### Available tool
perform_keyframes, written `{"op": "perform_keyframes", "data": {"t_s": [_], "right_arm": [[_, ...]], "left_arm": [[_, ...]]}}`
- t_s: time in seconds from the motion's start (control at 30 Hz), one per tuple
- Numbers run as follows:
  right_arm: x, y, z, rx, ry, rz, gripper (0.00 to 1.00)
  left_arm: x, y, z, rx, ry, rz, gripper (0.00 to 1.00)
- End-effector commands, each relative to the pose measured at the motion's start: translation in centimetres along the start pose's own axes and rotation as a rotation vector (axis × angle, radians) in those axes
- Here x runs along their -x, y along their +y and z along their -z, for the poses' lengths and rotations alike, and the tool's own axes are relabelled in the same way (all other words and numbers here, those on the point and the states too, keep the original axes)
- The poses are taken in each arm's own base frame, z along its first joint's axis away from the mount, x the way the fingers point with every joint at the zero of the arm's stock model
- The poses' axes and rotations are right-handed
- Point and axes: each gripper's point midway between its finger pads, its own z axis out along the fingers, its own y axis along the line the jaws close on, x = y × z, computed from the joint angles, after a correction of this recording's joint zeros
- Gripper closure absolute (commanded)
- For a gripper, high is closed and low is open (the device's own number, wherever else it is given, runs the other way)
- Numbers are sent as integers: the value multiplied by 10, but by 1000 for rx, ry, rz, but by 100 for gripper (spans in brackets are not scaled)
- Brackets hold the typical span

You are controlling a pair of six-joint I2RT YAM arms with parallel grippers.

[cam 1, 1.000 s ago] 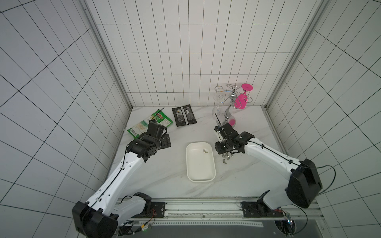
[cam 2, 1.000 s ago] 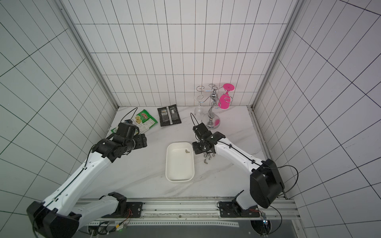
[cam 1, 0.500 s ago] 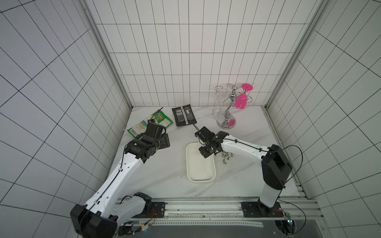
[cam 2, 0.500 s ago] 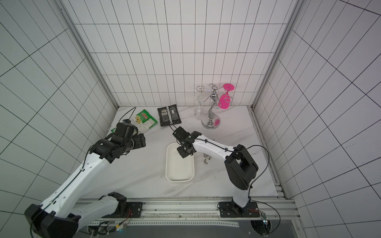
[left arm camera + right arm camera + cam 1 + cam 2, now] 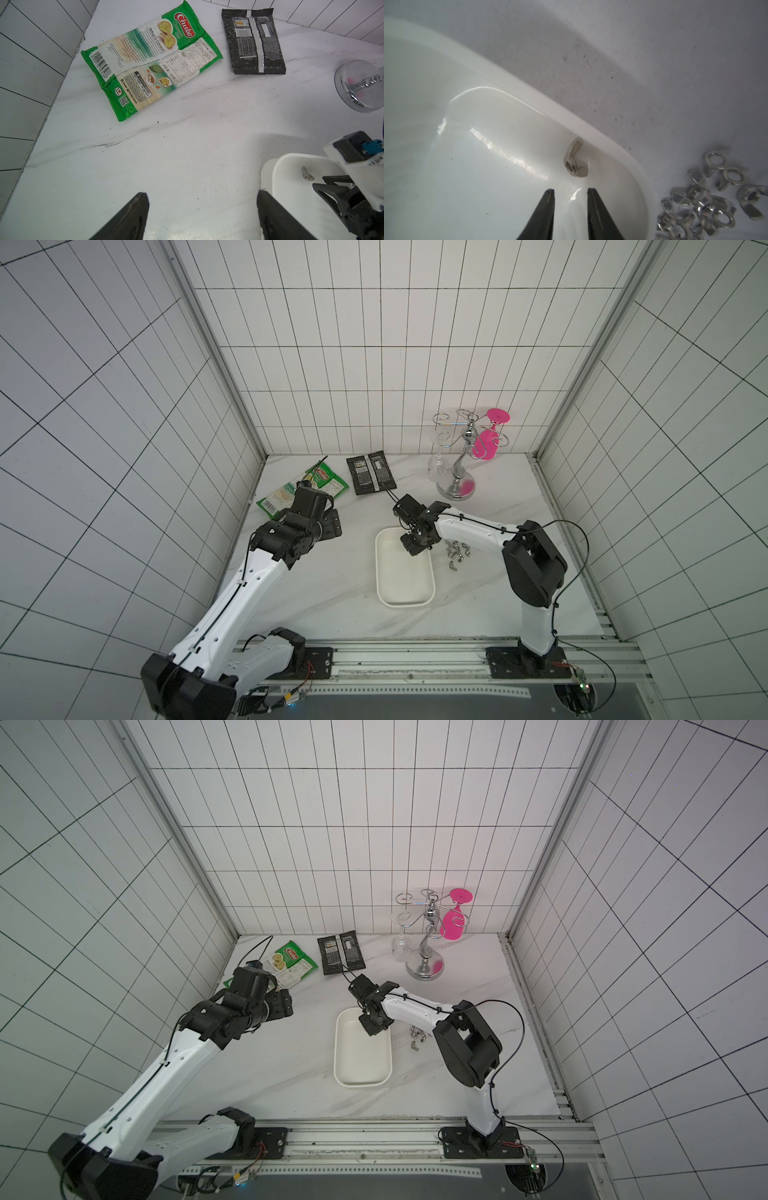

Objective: Take out the wing nut from the storage box
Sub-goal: Pick up the wing nut from the storage box.

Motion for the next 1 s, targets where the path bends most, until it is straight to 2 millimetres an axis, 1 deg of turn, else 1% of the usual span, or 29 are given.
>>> {"op": "perform_keyframes", "data": {"t_s": [0.0, 0.17, 0.33, 0.37, 0.6, 0.77, 0.97], "right_arm": [[3, -2, -5, 6, 17, -13, 68], [2, -1, -14, 17, 38, -24, 68], [4, 1, -16, 29, 45, -38, 68], [-1, 0, -17, 24, 70, -39, 67], [-6, -2, -20, 11, 120, -41, 67], [-9, 3, -24, 36, 144, -37, 67], [-12, 2, -31, 26, 163, -36, 67]], "left_arm": [[7, 0, 7, -7, -29, 0, 15], [6, 2, 7, -2, -30, 2, 15], [6, 3, 7, 3, -30, 0, 15], [6, 3, 7, 3, -30, 2, 15], [5, 4, 7, 4, -32, 2, 15], [4, 5, 7, 6, -30, 2, 15], [4, 6, 7, 7, -30, 3, 15]]}}
